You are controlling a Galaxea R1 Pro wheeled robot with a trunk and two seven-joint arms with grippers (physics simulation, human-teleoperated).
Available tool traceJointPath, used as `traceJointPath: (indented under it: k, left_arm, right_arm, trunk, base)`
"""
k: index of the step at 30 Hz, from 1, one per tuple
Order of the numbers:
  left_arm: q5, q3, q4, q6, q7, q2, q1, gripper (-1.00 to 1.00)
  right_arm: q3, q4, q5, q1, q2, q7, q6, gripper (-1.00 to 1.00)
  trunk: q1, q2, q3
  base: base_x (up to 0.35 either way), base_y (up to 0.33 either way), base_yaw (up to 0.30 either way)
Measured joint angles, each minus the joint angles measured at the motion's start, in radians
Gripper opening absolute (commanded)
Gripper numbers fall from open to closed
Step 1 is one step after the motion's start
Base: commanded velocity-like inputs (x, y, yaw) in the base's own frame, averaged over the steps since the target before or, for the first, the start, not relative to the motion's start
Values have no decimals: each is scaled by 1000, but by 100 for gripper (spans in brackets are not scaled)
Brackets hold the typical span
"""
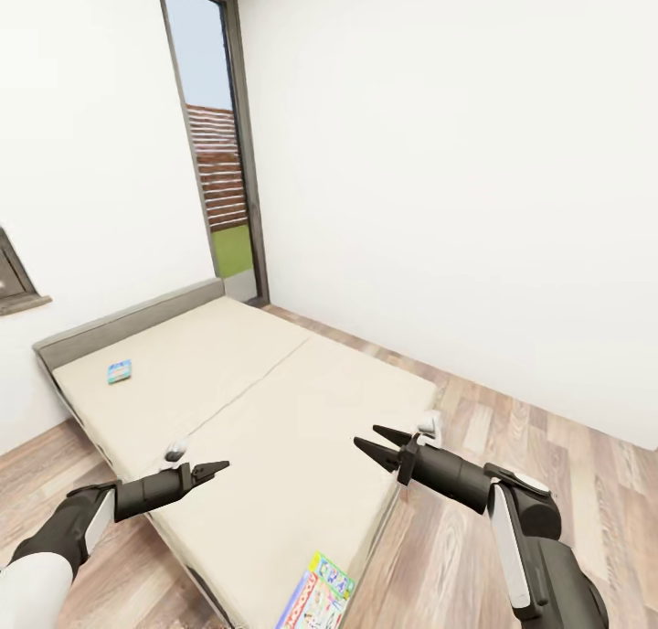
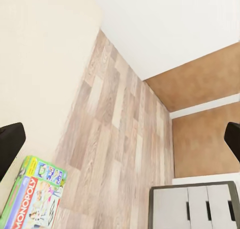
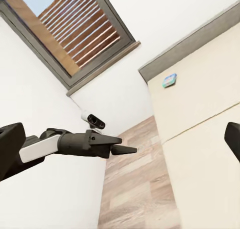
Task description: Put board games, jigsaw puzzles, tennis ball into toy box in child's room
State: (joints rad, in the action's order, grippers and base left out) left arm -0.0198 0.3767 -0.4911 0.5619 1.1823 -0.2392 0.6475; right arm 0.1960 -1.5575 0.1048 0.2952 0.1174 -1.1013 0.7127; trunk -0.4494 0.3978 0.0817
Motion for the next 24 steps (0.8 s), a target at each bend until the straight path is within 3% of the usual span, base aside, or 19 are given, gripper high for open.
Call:
traceJointPath:
  k: [14, 24]
  left_arm:
    - [-2, 0, 0, 0, -1, 10, 0, 100]
    - [-2, 0, 0, 0, -1, 10, 0, 100]
  right_arm:
    - [0, -1, 0, 0, 0, -1, 0, 100]
    - [0, -1, 0, 0, 0, -1, 0, 100]
  trunk:
    - [0, 0, -9]
    - [0, 0, -15]
  base:
    - [0, -10, 269]
    - [0, -208, 269]
